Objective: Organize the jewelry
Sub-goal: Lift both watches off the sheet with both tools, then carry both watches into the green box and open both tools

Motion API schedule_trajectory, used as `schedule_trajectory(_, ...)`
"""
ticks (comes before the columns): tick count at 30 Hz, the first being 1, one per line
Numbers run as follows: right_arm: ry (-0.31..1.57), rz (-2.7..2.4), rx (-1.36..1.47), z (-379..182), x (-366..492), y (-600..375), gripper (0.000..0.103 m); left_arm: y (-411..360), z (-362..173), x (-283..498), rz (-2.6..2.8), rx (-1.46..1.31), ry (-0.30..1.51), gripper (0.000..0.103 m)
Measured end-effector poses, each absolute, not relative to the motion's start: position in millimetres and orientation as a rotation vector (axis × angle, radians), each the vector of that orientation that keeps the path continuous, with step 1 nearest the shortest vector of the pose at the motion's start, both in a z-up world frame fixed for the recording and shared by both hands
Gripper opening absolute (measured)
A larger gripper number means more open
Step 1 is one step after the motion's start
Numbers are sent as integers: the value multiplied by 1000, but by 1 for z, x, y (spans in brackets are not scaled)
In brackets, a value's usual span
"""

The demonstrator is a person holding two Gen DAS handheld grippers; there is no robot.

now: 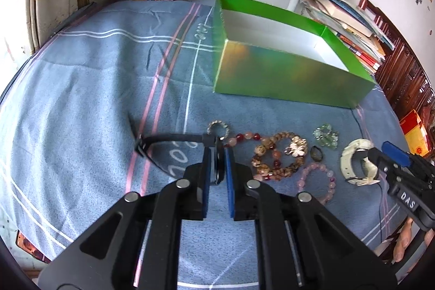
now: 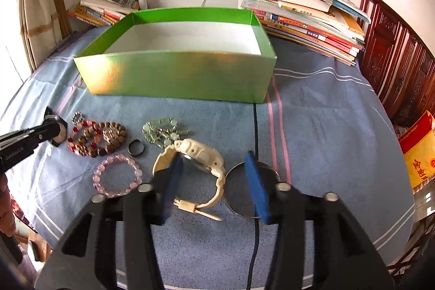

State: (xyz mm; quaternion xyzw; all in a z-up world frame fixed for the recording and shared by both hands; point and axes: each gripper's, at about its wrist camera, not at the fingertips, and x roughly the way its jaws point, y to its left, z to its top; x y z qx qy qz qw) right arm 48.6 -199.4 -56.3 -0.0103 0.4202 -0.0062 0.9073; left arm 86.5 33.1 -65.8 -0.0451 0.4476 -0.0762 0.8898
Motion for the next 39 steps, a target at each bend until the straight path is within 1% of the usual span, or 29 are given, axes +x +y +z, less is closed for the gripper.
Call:
schedule_trajectory(4, 898, -13, -25, -69, 56, -200, 48, 36, -75, 91, -153, -98, 951, 19)
schedule_trajectory(5, 907, -17, -24, -74, 59, -200, 48, 37, -77, 93, -152, -99, 955, 22)
schedule_trajectory(6, 910, -16, -22, -76, 61, -200, 44, 38, -80, 95, -149, -101, 962, 24)
schedule_trajectory(8, 910, -9, -18, -78, 62, -201, 35, 38, -82, 97, -152, -99, 961, 24)
schedule_trajectory(9, 905, -8, -16, -78, 61, -201, 29, 38, -82, 96, -155, -94, 960, 23)
schedule_trajectory(10, 902, -9, -15, -78, 61, -201, 25, 38, -82, 97, -157, -92, 961, 22)
schedule_trajectory(11, 900, -8, -8, -77, 60, -203, 22, 39, -82, 97, -163, -96, 963, 10)
schedule_trajectory(12, 900, -3, 3, -76, 60, -205, 22, 39, -82, 97, -172, -102, 971, 8)
schedule_trajectory(17, 882, -1, 16, -70, 55, -207, 20, 41, -80, 95, -181, -112, 966, 8)
schedule_trajectory(23, 814, 5, 28, -46, 47, -211, 20, 42, -58, 89, -199, -109, 907, 8)
schedule_trajectory(29, 786, 50, 45, -28, 49, -211, 20, 33, -39, 95, -247, -107, 879, 8)
schedule_trajectory(35, 683, 69, 66, 17, 90, -216, 20, 15, 12, 132, -337, -103, 778, 8)
schedule_trajectory(39, 726, 70, 134, 19, 147, -228, 20, -4, 27, 180, -360, -88, 768, 8)
